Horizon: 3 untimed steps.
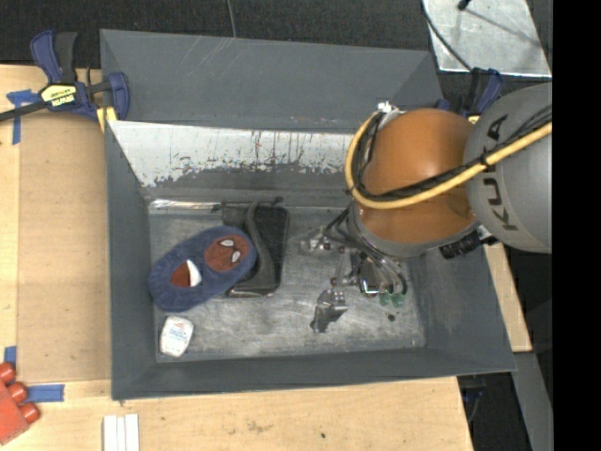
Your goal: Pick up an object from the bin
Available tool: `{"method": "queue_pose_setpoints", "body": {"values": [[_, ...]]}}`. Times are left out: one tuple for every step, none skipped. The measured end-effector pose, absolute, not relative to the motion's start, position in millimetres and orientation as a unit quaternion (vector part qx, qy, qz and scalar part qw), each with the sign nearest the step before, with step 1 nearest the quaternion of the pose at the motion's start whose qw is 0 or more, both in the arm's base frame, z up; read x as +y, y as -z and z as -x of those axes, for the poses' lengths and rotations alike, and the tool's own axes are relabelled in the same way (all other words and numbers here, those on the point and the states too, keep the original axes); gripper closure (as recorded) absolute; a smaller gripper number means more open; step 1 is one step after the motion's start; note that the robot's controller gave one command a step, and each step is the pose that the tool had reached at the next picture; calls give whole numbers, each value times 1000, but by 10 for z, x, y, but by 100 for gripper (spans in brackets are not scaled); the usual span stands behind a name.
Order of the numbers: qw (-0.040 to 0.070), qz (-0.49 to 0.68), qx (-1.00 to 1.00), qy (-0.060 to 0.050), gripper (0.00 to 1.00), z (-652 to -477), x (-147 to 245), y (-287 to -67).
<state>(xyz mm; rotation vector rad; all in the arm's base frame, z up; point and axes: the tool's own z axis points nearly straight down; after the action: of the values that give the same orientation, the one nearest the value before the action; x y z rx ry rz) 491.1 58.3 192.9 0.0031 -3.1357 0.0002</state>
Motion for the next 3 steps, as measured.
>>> {"method": "queue_pose_setpoints", "body": {"values": [[-20, -39, -999, 4, 0, -5494, 1077, -1248], [-13, 64, -998, 8, 0, -5688, 1110, -1168], [-13, 70, -997, 6, 0, -5690, 1081, -1170]]}}
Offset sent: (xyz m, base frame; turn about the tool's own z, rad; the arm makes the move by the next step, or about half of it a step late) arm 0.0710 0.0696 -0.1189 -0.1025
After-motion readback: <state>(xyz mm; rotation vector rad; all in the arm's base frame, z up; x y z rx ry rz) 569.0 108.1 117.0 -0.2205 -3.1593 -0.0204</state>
